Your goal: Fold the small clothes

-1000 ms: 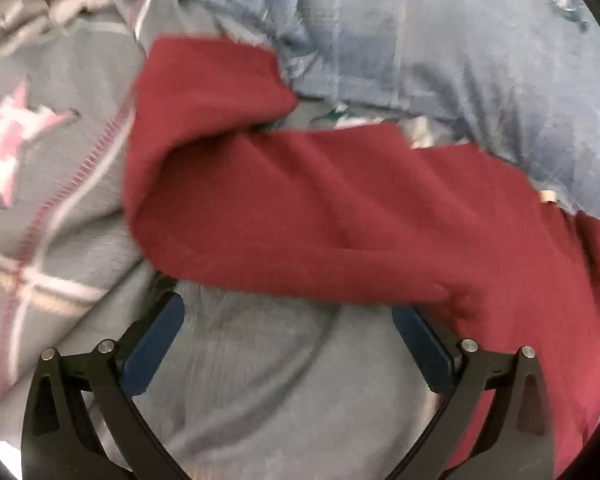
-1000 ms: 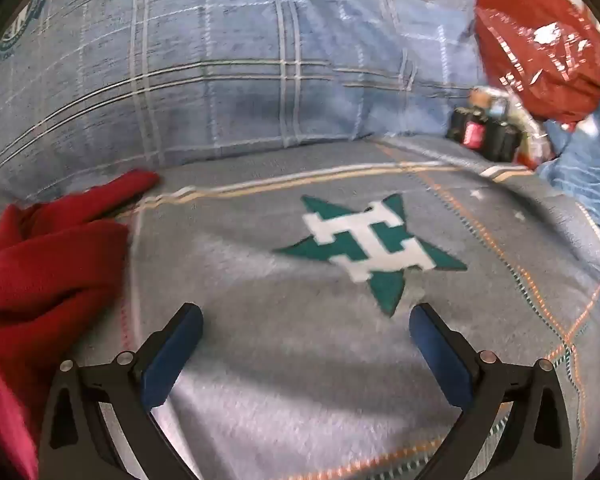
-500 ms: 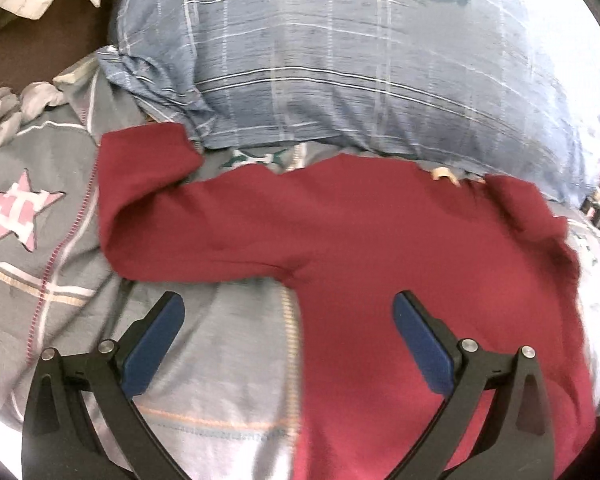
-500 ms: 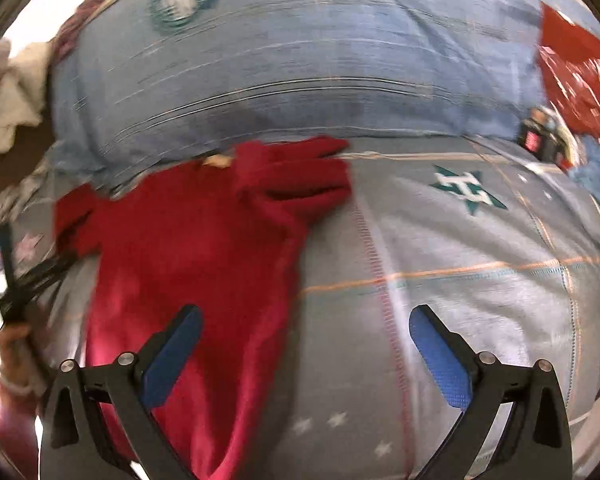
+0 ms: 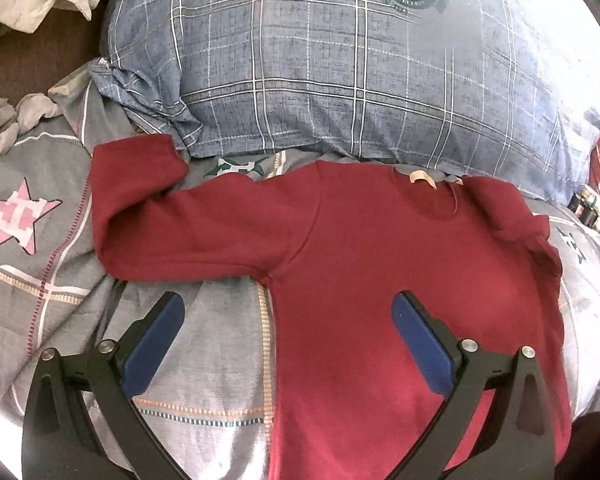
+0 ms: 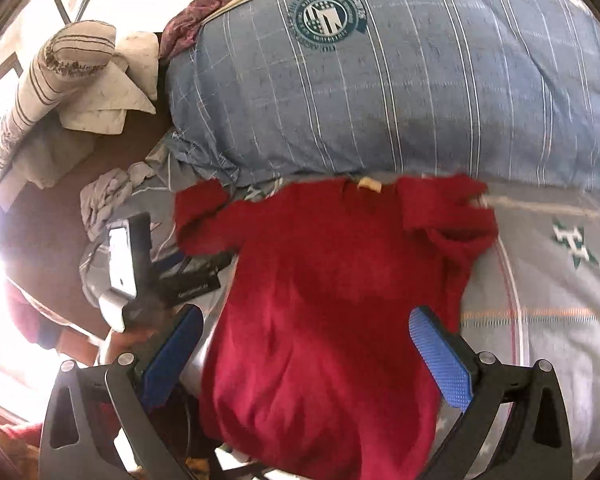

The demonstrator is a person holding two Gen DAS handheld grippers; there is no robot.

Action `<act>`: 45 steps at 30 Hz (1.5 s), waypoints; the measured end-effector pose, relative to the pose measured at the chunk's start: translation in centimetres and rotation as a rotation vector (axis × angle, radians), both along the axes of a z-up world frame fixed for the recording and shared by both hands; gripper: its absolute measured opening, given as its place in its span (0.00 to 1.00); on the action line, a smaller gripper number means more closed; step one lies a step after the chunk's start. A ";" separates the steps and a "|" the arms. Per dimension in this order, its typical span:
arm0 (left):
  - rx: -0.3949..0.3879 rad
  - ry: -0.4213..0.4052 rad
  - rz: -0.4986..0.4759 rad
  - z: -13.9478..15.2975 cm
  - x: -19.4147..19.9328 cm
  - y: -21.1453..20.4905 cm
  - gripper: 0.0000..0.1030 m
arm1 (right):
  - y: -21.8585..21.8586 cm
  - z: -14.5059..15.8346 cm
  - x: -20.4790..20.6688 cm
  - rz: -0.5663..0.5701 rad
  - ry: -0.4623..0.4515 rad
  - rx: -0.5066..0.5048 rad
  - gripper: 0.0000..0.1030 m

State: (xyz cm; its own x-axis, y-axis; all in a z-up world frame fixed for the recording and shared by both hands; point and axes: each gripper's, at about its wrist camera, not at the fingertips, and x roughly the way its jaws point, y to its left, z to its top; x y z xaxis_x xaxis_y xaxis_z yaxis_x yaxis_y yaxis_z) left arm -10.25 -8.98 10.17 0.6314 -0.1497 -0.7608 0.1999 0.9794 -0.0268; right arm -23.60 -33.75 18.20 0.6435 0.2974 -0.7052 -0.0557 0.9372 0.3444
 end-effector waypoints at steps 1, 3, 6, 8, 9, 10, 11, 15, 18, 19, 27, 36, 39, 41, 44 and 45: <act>-0.002 0.000 0.004 -0.1 0.1 0.0 1.00 | 0.2 -0.2 0.6 -0.016 -0.017 -0.007 1.00; -0.003 -0.002 0.014 -0.4 0.2 0.0 1.00 | 0.1 -0.9 1.9 -0.037 -0.036 -0.008 1.00; -0.010 0.000 0.023 -0.8 0.7 -0.1 1.00 | 0.4 -2.5 3.7 -0.069 -0.039 -0.050 1.00; -0.015 -0.002 0.027 -1.1 1.0 -0.3 1.00 | 0.3 -4.1 5.2 -0.092 -0.037 -0.057 1.00; -0.014 -0.004 0.028 -1.2 1.2 -0.3 1.00 | 0.2 -4.8 5.8 -0.103 -0.027 -0.052 1.00; -0.012 -0.007 0.030 -1.4 1.4 -0.5 1.00 | 0.1 -5.9 6.5 -0.113 -0.017 -0.042 1.00; -0.010 -0.009 0.030 -1.6 1.6 -0.7 1.00 | 0.0 -6.6 6.9 -0.120 -0.008 -0.041 1.00; -0.004 -0.009 0.021 -2.6 2.2 -1.1 1.00 | -0.3 -8.4 8.2 -0.144 0.009 -0.051 0.99; 0.001 -0.007 0.013 -3.5 2.6 -1.4 1.00 | -0.2 -9.1 9.0 -0.148 0.010 -0.067 0.99; -0.004 -0.001 0.013 -3.7 2.8 -1.5 1.00 | -0.1 -9.2 9.2 -0.152 0.007 -0.076 0.99; 0.015 0.015 0.005 -5.2 3.8 -1.7 1.00 | 1.2 -11.5 11.7 -0.148 0.014 -0.140 0.99; 0.011 0.008 0.039 -5.3 4.8 -0.3 1.00 | 3.5 -13.6 14.0 -0.113 0.031 -0.148 0.96; 0.011 0.016 0.049 -5.5 5.0 0.0 1.00 | 4.2 -13.7 14.4 -0.096 0.026 -0.159 0.96; 0.005 0.018 0.056 -5.5 5.1 0.0 1.00 | 4.6 -13.6 14.7 -0.085 0.025 -0.161 0.96; 0.018 0.010 0.060 -5.5 5.1 -0.1 1.00 | 4.9 -13.7 15.0 -0.075 0.018 -0.161 0.96; 0.027 0.009 0.059 -5.5 5.1 -0.1 1.00 | 4.8 -13.8 15.1 -0.075 0.017 -0.158 0.96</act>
